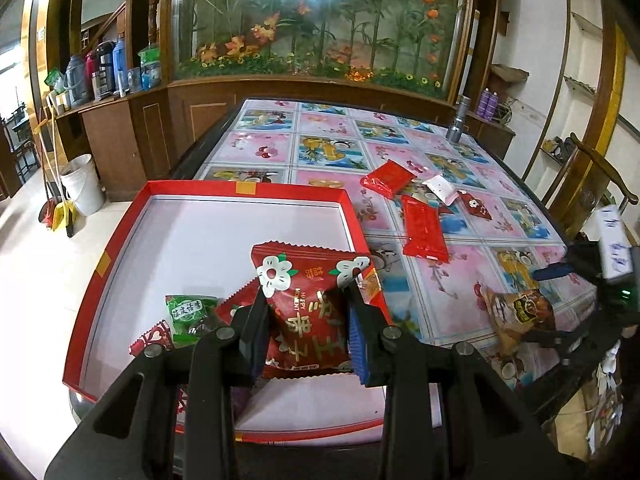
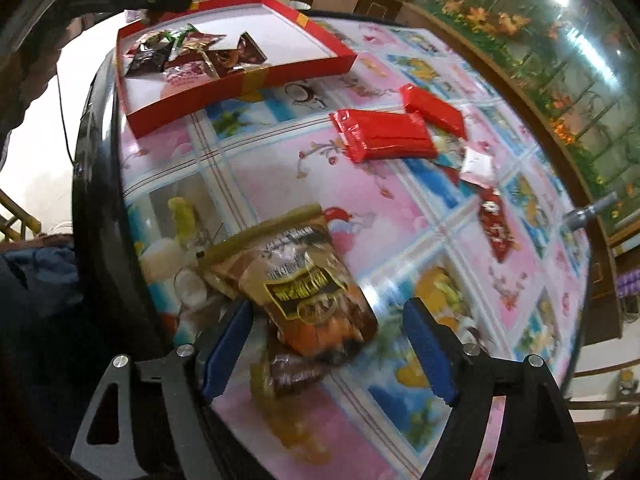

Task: Organize snacks
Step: 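Carry both snacks over the red-rimmed box and open both grippers, then move both grippers back over the remaining packets on the table, then grasp the long red packet with the left gripper while the right grasps a red-white wrapper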

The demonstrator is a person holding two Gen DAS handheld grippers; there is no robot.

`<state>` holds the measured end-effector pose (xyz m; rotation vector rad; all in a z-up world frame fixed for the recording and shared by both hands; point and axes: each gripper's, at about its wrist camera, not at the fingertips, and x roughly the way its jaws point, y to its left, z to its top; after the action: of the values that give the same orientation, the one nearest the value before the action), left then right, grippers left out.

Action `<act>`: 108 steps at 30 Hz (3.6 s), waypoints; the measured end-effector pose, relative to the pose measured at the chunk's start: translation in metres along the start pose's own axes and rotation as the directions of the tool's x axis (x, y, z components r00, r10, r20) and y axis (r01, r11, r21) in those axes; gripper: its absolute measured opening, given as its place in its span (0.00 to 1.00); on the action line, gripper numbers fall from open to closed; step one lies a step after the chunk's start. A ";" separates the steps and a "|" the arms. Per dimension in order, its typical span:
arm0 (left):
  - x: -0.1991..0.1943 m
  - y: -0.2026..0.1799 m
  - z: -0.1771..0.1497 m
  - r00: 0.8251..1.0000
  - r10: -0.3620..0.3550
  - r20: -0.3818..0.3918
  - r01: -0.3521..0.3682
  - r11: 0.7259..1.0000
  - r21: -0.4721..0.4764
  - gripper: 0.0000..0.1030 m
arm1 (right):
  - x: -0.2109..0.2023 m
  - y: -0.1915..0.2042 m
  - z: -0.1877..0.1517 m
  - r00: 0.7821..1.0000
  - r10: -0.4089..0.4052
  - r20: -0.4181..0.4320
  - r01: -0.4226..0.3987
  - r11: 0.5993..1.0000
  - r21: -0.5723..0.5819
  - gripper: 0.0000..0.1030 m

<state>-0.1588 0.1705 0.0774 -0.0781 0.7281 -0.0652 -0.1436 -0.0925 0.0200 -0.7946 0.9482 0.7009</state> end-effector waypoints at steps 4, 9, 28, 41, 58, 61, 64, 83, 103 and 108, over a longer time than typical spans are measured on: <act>-0.005 0.001 0.000 1.000 0.007 0.010 -0.007 1.000 -0.005 0.30 | 0.027 -0.021 0.001 0.988 0.141 -0.055 -0.133 0.982 0.131 0.72; -0.002 0.005 0.000 1.000 0.009 0.002 -0.009 1.000 -0.014 0.30 | 0.024 -0.035 -0.013 0.979 0.201 0.014 -0.198 0.945 0.260 0.57; -0.010 0.049 -0.010 0.997 0.073 -0.008 -0.074 0.995 -0.074 0.30 | 0.024 0.000 0.145 0.860 0.364 0.358 -0.491 0.781 0.385 0.52; 0.022 0.061 0.015 0.990 0.137 -0.045 -0.140 0.989 -0.056 0.43 | 0.064 0.019 0.218 0.845 0.377 0.380 -0.524 0.727 0.444 0.57; 0.041 -0.030 0.034 0.995 0.087 -0.058 -0.080 0.991 0.108 0.61 | 0.051 -0.197 0.055 0.895 -0.058 0.442 -0.337 0.560 0.757 0.73; 0.054 -0.059 0.042 0.996 0.056 -0.072 -0.044 0.986 0.158 0.67 | 0.060 -0.232 0.012 0.906 -0.077 0.416 -0.332 0.479 0.813 0.73; 0.071 -0.084 0.050 0.995 0.032 -0.092 -0.014 0.983 0.185 0.67 | 0.073 -0.253 -0.012 0.913 -0.062 0.402 -0.352 0.377 0.857 0.73; 0.168 -0.148 0.059 0.966 -0.015 -0.257 0.066 0.979 0.191 0.67 | 0.090 -0.253 -0.015 0.935 0.011 0.354 -0.335 0.355 0.873 0.73; 0.186 -0.156 0.052 0.962 -0.017 -0.272 0.065 0.984 0.168 0.47 | 0.102 -0.263 -0.019 0.884 0.060 0.463 -0.460 0.278 0.843 0.74; 0.167 -0.154 0.039 0.955 -0.042 -0.294 0.094 0.981 0.167 0.47 | 0.101 -0.252 -0.007 0.718 0.395 0.572 -0.685 0.259 0.681 0.73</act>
<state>-0.0135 0.0045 0.0103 0.0815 1.0098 -0.2119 0.0986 -0.2139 -0.0038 0.6443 1.1410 0.7678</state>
